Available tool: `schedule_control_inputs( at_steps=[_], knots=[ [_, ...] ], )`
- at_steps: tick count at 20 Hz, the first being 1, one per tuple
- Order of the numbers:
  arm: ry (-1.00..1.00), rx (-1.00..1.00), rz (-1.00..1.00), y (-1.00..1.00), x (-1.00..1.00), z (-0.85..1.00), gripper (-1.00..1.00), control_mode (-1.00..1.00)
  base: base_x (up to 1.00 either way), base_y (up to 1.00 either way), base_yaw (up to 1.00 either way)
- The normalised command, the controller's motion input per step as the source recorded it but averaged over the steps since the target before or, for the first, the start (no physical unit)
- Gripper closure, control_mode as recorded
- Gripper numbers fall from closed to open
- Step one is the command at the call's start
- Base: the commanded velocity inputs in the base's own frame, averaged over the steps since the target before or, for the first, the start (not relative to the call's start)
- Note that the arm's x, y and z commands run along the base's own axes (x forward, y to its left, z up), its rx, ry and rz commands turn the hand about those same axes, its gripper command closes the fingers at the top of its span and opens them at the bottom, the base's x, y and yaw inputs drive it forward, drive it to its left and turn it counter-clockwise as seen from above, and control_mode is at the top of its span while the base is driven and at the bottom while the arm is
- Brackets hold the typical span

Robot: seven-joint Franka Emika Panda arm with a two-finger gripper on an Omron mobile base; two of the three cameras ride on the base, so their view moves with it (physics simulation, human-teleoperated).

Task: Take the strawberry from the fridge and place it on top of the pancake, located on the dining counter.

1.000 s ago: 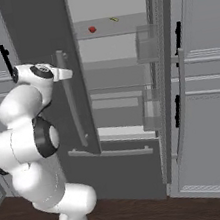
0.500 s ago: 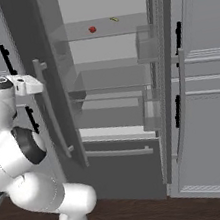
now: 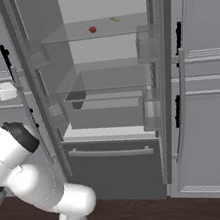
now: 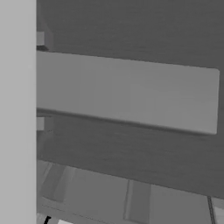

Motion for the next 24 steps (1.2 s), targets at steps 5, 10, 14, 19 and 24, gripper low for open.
schedule_control_inputs(
  at_steps=[5, 10, 14, 19, 24],
  knots=[
    [0.0, -0.02, 0.0, 0.27, -0.16, 0.0, -1.0, -1.0, 0.0, 0.0, 0.0],
    [0.0, -0.03, 0.0, 0.23, -0.1, 0.0, -1.0, -1.0, 0.0, 0.0, 0.0],
    [0.0, -0.01, 0.0, 0.28, -0.19, 0.0, -1.0, -1.0, 0.0, 0.0, 0.0],
    [-0.02, 0.08, 0.0, 0.23, 0.03, 0.0, -1.0, -1.0, 0.0, 0.0, 0.0],
    [-0.03, 0.1, 0.0, 0.14, 0.14, 0.0, -1.0, -1.0, 0.0, 0.0, 0.0]
  ],
)
